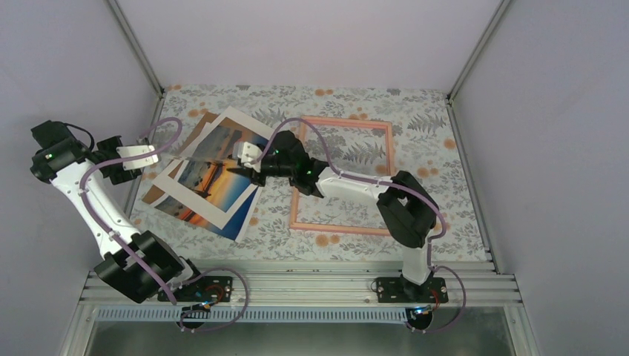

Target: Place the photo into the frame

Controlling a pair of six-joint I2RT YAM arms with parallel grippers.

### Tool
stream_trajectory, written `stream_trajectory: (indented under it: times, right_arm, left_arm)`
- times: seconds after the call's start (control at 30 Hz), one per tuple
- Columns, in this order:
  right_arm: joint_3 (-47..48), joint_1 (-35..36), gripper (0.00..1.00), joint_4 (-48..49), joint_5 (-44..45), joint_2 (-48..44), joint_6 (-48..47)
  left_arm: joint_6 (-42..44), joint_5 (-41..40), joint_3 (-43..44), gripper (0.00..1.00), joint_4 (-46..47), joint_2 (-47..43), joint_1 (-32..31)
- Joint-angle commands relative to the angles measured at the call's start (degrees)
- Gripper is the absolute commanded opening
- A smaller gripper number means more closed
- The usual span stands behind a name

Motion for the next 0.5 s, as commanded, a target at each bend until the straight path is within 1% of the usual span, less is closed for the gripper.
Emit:
stream_trajectory:
  times: [0.0, 0.03, 0.07, 0.2, 0.27, 0.3, 0.33, 0.37, 0.4, 0.43, 0.47]
  right_arm:
    - [2.5, 0.0, 0.17, 3.6, 2.0, -0.1, 0.5]
    - [2.7, -0.1, 0.06, 2.8, 2.6, -0.2, 0.0]
    - [3.2, -0.1, 0.04, 1.7, 3.4, -0.4, -0.2]
    - [6.3, -0.2, 0.03, -4.6, 4.1, -2.1, -1.5]
    - [8.4, -0.2, 0.04, -9.0, 3.5, -3.5, -2.3]
    - [8.8, -0.3, 0.03, -10.4, 4.0, -4.4, -2.5]
    - [9.0, -0.4, 0.03, -11.6, 4.5, -5.5, -2.8]
    - [8.9, -0.6, 0.04, -12.7, 4.9, -6.4, -3.0]
    - [8.8, -1.0, 0.04, -13.8, 5.0, -7.2, -3.1]
    - [8.6, -1.7, 0.03, -15.2, 5.2, -7.9, -3.2]
    - [8.4, -2.5, 0.04, -16.4, 5.4, -8.6, -3.4]
  left_arm:
    - [0.0, 3.0, -0.7, 0.02, -1.2, -1.7, -0.5]
    - [-0.3, 3.3, -0.7, 0.02, -1.4, -1.7, -0.5]
    - [-0.6, 3.5, -0.7, 0.02, -1.5, -1.7, -0.6]
    - [-3.1, 5.0, -0.2, 0.02, -0.5, -1.9, -0.7]
    - [-7.2, 6.4, 0.9, 0.03, 1.2, -1.8, -0.7]
    - [-8.9, 7.2, 2.0, 0.07, 1.2, -1.3, -0.7]
    - [-10.8, 8.3, 3.1, 0.22, 1.0, -0.9, -0.7]
    - [-12.2, 9.2, 4.2, 0.43, 0.0, -0.2, -0.7]
    - [-12.6, 10.1, 5.3, 0.69, -1.8, 0.5, -0.7]
    - [-12.8, 10.9, 6.0, 0.87, -3.3, 0.9, -0.7]
    - [-13.8, 11.8, 5.8, 0.98, -3.5, 0.9, -0.8]
